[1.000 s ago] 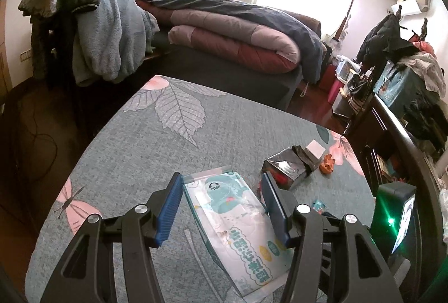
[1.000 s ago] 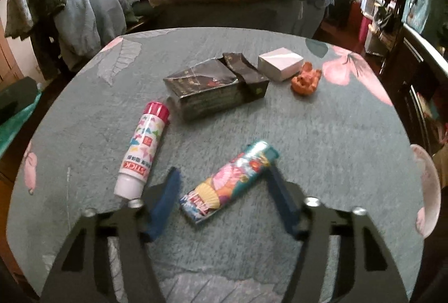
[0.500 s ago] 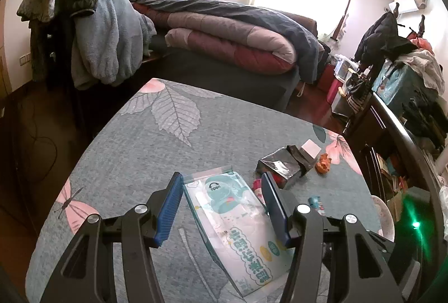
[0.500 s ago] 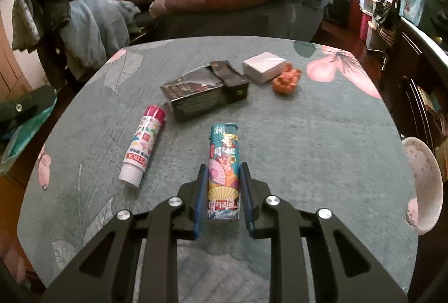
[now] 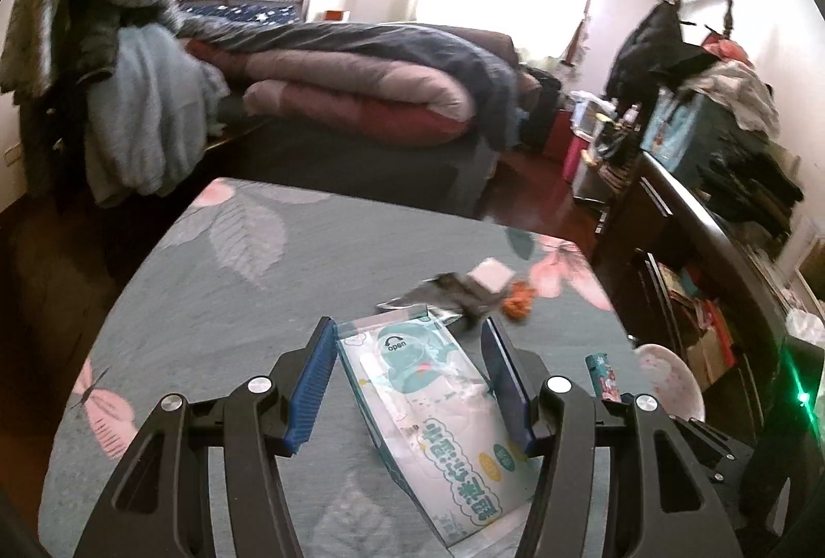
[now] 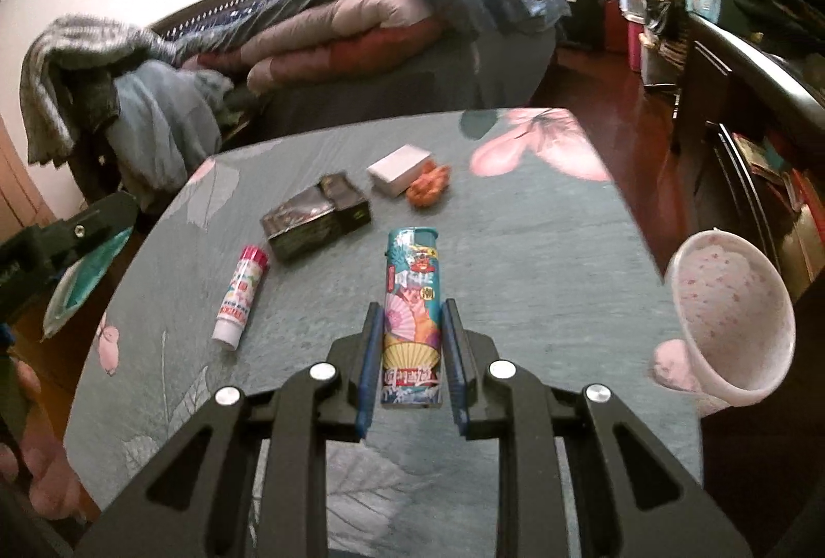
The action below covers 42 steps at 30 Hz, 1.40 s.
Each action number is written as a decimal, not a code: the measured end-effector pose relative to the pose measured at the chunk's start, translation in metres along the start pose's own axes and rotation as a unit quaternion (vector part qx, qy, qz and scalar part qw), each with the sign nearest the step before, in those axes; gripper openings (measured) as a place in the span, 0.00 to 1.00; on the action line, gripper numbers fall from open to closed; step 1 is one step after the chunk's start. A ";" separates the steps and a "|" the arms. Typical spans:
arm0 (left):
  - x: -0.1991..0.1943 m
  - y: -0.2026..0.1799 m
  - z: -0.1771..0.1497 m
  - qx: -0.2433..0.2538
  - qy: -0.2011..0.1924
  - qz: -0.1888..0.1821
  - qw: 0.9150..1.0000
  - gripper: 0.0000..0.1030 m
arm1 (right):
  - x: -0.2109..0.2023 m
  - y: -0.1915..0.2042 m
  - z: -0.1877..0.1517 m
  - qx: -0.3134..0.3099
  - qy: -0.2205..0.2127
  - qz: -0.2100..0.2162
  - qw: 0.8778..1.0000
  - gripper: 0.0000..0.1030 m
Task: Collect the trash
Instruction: 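Carry the wipe packet and candy tube over the wastebasket and open both grippers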
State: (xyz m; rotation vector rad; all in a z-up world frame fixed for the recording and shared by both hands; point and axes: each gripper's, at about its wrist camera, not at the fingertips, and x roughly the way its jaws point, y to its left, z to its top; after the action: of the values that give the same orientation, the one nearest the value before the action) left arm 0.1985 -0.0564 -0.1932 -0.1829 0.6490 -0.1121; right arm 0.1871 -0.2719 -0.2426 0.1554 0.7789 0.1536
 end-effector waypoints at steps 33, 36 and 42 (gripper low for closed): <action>0.072 -0.259 -0.017 0.193 0.034 -0.188 0.962 0.56 | -0.068 -0.228 -0.023 0.177 -0.053 -0.144 0.972 0.23; 0.086 -0.281 -0.022 0.206 0.045 -0.203 0.956 0.56 | -0.063 -0.249 -0.027 0.194 -0.047 -0.154 0.968 0.23; 0.122 -0.330 -0.034 0.229 0.075 -0.225 0.944 0.56 | -0.052 -0.288 -0.033 0.226 -0.045 -0.176 0.957 0.23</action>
State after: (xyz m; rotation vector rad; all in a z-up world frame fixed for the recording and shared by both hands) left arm 0.2591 -0.4033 -0.2241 0.1331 0.7058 -0.7182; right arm 0.1501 -0.5611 -0.2860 0.4493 0.7297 -0.3710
